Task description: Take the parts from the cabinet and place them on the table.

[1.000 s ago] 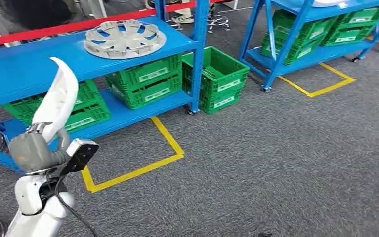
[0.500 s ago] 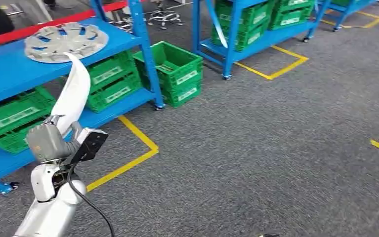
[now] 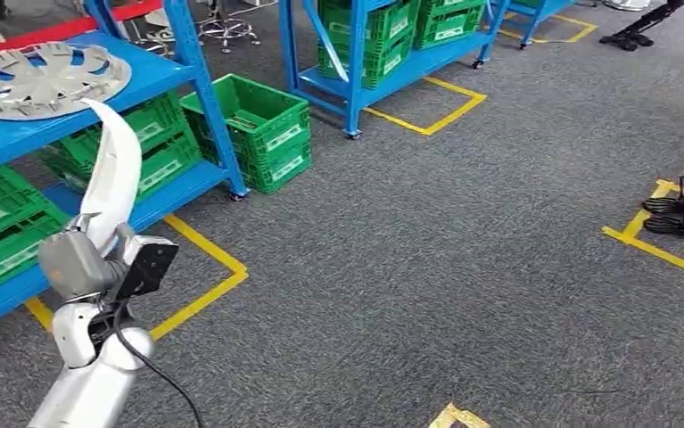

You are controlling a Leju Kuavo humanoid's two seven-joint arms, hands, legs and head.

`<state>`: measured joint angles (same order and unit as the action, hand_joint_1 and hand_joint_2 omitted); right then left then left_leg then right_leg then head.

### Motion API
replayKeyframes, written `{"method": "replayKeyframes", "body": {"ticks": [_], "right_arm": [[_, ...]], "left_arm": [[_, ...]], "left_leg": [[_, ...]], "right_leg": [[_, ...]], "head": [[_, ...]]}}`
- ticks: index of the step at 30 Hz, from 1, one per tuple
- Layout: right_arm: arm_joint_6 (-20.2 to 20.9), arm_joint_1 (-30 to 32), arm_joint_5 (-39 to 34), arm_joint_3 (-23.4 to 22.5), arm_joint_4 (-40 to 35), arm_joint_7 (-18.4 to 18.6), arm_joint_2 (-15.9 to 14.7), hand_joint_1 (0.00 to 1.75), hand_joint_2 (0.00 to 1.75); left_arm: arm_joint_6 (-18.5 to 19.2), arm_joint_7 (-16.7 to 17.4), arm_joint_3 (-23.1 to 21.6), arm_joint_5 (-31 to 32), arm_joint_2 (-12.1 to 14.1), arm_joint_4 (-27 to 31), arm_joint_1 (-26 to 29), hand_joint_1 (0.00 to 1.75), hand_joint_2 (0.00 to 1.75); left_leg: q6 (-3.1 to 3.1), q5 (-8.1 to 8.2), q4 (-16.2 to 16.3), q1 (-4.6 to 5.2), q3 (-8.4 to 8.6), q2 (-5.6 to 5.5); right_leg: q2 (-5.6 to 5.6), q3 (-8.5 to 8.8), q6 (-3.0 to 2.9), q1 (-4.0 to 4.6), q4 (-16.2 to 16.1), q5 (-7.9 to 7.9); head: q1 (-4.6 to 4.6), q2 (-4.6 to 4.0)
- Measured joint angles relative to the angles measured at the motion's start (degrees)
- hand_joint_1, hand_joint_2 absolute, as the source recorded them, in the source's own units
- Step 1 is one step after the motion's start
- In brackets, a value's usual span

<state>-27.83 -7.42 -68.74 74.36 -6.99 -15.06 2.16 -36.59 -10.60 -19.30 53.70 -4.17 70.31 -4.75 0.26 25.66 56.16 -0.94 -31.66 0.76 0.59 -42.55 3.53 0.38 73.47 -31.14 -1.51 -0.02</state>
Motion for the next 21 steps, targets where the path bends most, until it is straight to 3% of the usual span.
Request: {"method": "replayKeyframes", "body": {"ticks": [1, 2, 3, 4, 5, 6, 7, 10, 11, 12, 13, 19, 20, 21], "right_arm": [[-0.48, 0.04, -0.02, 0.00, 0.00, -0.35, 0.09, 0.00, 1.75], [-0.79, 0.12, -0.11, 0.00, 0.00, -0.57, 0.13, 0.00, 1.75], [-0.96, 0.20, -0.18, 0.00, 0.00, -0.68, 0.13, 0.00, 1.75], [-1.00, 0.24, -0.17, 0.00, 0.00, -0.72, 0.13, 0.00, 1.75], [-1.11, 0.21, -0.17, 0.00, 0.00, -0.81, 0.13, 0.00, 1.75], [-1.16, 0.07, -0.17, 0.00, 0.00, -0.85, 0.17, 0.00, 1.75], [-1.22, -0.13, -0.20, 0.00, 0.00, -0.90, 0.17, 0.00, 1.75], [-1.59, 0.08, -0.57, 0.00, 0.02, -1.24, 0.24, 0.00, 1.75], [-1.90, 0.20, -0.61, 0.00, 0.07, -1.40, 0.26, 0.00, 1.75], [-2.20, 0.37, -0.72, 0.02, 0.09, -1.62, 0.28, 0.00, 1.75], [-2.33, 0.40, -0.76, 0.00, 0.11, -1.66, 0.28, 0.00, 1.75], [-2.40, 0.40, -0.81, 0.02, 0.11, -1.68, 0.28, 0.00, 1.75], [-2.53, 0.37, -0.98, 0.02, 0.13, -1.86, 0.31, 0.00, 1.75], [-2.58, 0.32, -1.18, 0.00, 0.13, -2.05, 0.42, 0.00, 1.75]], "left_arm": [[0.07, -0.48, 0.28, -0.74, -0.02, 0.02, 0.29, 1.75, 1.75], [0.09, -0.87, 0.50, -1.13, -0.07, 0.02, 0.46, 1.75, 1.75], [0.13, -1.07, 0.68, -1.48, -0.11, 0.02, 0.52, 1.75, 1.75], [0.13, -1.16, 0.85, -1.57, -0.22, 0.07, 0.51, 1.75, 1.75], [0.13, -1.18, 0.96, -1.59, -0.33, 0.20, 0.51, 1.75, 1.75], [0.13, -1.22, 1.03, -1.59, -0.37, 0.35, 0.55, 1.75, 1.75], [0.13, -1.33, 1.09, -1.59, -0.35, 0.44, 0.54, 1.75, 1.75], [0.87, -1.37, 1.18, -1.63, -0.52, 0.52, 0.65, 1.75, 1.75], [1.27, -1.40, 1.22, -1.90, -0.59, 0.66, 0.66, 1.75, 1.75], [1.64, -1.48, 1.31, -2.42, -0.57, 0.74, 0.67, 1.75, 1.75], [1.66, -1.53, 1.33, -2.61, -0.57, 0.83, 0.69, 1.75, 1.75], [1.71, -1.53, 1.35, -2.71, -0.57, 0.83, 0.73, 1.75, 1.75], [1.95, -1.62, 1.40, -3.01, -0.61, 0.96, 0.86, 1.75, 1.75], [2.25, -1.72, 1.44, -3.36, -0.50, 0.96, 1.13, 1.75, 1.75]], "left_leg": [[0.00, 0.00, 0.00, 0.00, 0.00, 0.76], [-0.03, 0.02, 0.00, -0.01, 0.01, 1.39], [-0.07, 0.04, 0.00, -0.01, 0.05, 2.03], [-0.16, 0.09, 0.00, -0.02, 0.16, 2.58], [-0.38, 0.20, 0.00, -0.02, 0.35, 3.13], [-0.67, 0.29, 0.01, 0.23, 0.40, 3.53], [-1.05, 0.33, 0.27, 0.56, 0.26, 3.98], [-1.90, 0.18, 0.00, 0.44, 0.36, 5.79], [-2.39, 0.73, 0.17, 0.26, 0.22, 5.67], [-2.50, 2.09, 1.61, 0.11, -0.25, 2.74], [-2.48, 2.74, 2.47, 0.09, -0.60, 2.01], [-2.46, 3.29, 3.31, 0.11, -0.97, 1.53], [-2.45, 5.63, 7.53, 0.18, -2.82, 0.37], [-2.50, 8.48, 13.83, 0.23, -5.76, -0.31]], "right_leg": [[-0.23, -0.97, 0.22, -0.22, 2.29, -0.43], [-0.32, -0.57, 0.36, -0.44, 1.80, 0.38], [-0.51, 1.22, 0.40, -0.59, -1.34, 2.30], [-1.01, 4.16, 0.34, -0.59, -6.66, 4.78], [-2.51, 7.48, 0.19, -0.52, -12.41, 6.99], [-5.62, 9.18, 0.10, 0.05, -15.77, 6.59], [-4.87, 9.32, -0.85, 0.22, -16.13, 6.88], [-2.95, 8.47, -1.82, 0.56, -15.89, 7.05], [-2.20, 8.72, -2.44, 0.16, -16.51, 7.52], [-1.61, 8.68, -2.63, 0.13, -16.63, 7.69], [-1.45, 8.64, -2.74, 0.12, -16.63, 7.75], [-1.37, 8.60, -2.79, 0.12, -16.63, 7.77], [-0.77, 8.52, -3.03, 0.12, -16.63, 7.88], [0.12, 8.35, -3.33, 0.17, -16.63, 7.98]], "head": [[0.02, 0.00], [0.00, 0.00], [-0.02, 0.00], [0.00, 0.02], [-0.04, 0.02], [-0.09, 0.00], [-0.09, 0.00], [-0.11, 0.00], [-0.09, 0.00], [0.07, 0.00], [0.11, 0.00], [0.15, 0.02], [0.20, 0.00], [0.22, 0.02]]}}
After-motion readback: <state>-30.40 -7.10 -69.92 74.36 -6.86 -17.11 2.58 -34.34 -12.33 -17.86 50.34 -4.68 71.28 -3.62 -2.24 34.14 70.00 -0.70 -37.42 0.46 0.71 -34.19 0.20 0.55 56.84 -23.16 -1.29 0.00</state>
